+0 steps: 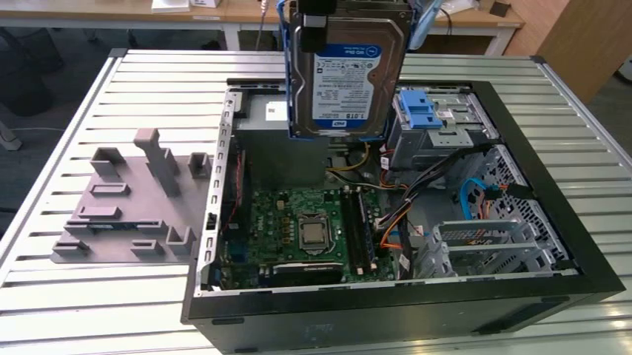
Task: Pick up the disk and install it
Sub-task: 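Insert the disk into the insertion slot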
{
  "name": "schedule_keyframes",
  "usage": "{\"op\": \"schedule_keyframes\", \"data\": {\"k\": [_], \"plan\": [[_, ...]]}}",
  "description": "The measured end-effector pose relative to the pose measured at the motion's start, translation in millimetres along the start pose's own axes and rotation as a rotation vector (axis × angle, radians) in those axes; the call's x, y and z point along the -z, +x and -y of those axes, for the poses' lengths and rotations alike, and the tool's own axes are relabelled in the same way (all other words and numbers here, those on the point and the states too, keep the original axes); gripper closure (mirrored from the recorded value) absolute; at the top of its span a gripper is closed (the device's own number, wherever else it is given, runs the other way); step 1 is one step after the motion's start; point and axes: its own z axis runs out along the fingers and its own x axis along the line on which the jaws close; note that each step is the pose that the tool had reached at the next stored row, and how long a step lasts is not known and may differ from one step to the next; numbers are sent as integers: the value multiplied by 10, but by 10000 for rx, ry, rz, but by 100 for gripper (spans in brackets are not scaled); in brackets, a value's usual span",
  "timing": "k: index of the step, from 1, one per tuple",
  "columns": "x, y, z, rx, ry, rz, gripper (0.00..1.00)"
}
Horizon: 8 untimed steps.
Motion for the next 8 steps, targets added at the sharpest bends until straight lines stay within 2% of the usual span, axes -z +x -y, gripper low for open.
{"op": "schedule_keyframes", "data": {"k": [8], "plan": [[-5,60,90,-1,0,-1,64]]}}
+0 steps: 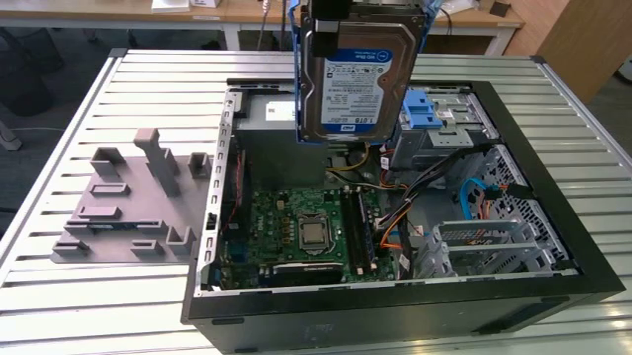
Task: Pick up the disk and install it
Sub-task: 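Insert the disk into the insertion slot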
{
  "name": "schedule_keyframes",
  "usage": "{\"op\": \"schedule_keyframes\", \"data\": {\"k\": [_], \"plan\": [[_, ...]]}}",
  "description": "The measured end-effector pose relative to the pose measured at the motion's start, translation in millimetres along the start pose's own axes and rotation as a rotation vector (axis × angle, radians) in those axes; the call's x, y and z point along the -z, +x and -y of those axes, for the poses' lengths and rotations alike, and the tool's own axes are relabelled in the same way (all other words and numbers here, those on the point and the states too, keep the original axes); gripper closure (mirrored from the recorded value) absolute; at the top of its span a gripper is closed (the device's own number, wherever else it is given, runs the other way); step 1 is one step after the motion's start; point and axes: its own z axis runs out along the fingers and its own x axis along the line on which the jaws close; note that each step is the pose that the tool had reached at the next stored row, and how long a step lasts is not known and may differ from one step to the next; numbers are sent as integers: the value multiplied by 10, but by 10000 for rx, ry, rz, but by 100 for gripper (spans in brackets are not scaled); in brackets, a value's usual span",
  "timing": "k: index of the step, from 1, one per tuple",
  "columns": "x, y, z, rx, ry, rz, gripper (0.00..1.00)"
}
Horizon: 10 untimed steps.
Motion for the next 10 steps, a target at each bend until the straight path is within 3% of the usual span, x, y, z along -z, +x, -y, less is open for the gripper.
{"op": "schedule_keyframes", "data": {"k": [5,10], "plan": [[-7,102,44,1,0,1,64],[-32,300,62,1,-1,0,64]]}}
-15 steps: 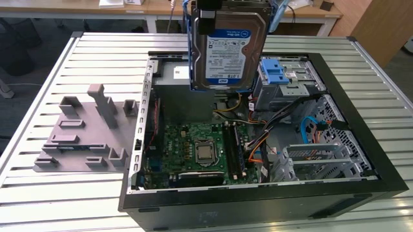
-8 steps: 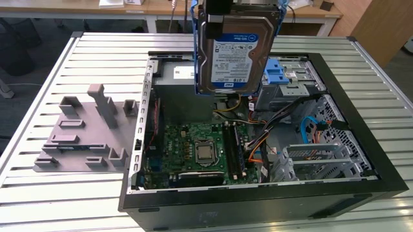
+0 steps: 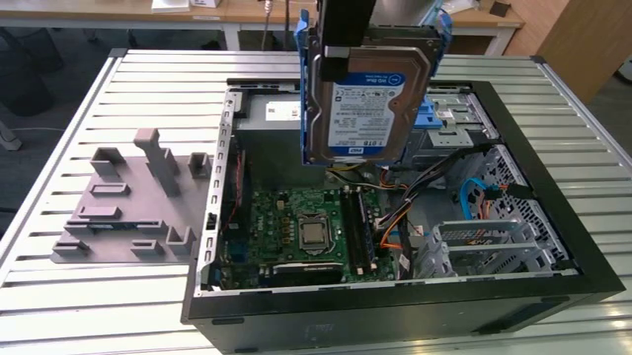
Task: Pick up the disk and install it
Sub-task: 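Insert the disk into the insertion slot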
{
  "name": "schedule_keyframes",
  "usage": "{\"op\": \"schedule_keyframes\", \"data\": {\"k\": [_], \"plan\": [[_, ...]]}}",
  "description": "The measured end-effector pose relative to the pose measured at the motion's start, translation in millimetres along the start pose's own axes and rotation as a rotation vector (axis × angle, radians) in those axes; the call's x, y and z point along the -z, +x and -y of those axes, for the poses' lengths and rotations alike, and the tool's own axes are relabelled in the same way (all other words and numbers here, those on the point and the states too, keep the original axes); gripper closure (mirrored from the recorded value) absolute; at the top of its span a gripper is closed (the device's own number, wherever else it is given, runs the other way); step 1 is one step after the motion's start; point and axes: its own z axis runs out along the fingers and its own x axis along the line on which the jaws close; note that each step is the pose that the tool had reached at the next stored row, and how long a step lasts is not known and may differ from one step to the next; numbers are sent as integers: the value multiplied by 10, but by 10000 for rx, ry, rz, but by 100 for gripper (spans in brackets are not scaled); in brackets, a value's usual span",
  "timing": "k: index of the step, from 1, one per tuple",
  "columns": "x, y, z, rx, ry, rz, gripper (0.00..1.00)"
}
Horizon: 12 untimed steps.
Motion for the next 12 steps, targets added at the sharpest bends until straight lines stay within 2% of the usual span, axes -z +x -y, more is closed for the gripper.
{"op": "schedule_keyframes", "data": {"k": [3,9,12], "plan": [[-11,88,23,0,2,3,64],[-34,100,250,-1,-4,2,64],[-54,136,306,1,-7,-3,64]]}}
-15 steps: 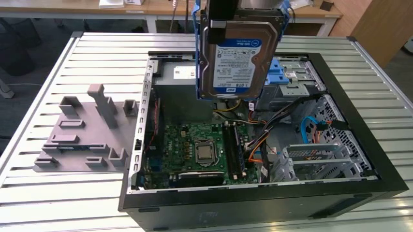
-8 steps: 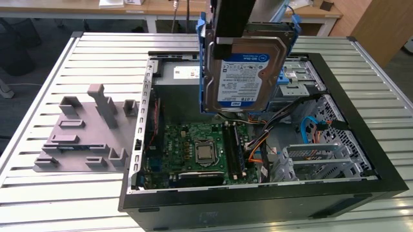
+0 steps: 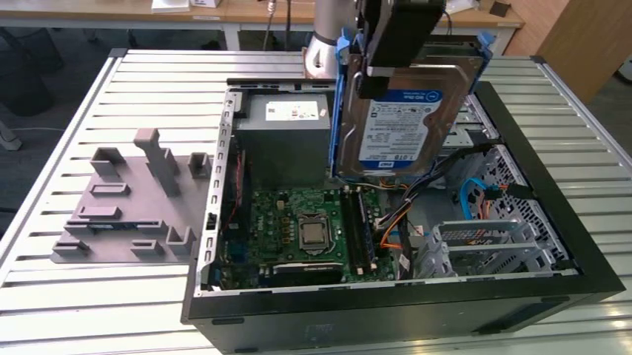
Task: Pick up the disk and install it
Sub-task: 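Insert the disk into the insertion slot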
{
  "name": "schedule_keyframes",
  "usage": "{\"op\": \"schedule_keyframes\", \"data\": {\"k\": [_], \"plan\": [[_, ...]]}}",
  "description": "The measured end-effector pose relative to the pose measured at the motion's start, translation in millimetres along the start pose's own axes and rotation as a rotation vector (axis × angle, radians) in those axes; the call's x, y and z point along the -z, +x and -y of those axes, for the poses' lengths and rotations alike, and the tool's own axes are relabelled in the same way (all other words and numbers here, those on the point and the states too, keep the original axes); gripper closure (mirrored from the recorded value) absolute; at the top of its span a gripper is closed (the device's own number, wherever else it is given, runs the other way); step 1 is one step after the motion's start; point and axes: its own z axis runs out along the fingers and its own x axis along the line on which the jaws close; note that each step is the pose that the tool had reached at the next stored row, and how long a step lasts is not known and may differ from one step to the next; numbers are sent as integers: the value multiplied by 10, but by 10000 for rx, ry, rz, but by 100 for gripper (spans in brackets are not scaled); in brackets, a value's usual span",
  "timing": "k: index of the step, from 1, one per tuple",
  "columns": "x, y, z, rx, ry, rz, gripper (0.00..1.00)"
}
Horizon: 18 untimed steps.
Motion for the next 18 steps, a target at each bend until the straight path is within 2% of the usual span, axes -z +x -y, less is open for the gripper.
{"op": "schedule_keyframes", "data": {"k": [9,14,18], "plan": [[-61,255,48,-1,1,3,64],[-97,284,206,-1,-5,2,64],[-125,328,257,-1,-6,3,64]]}}
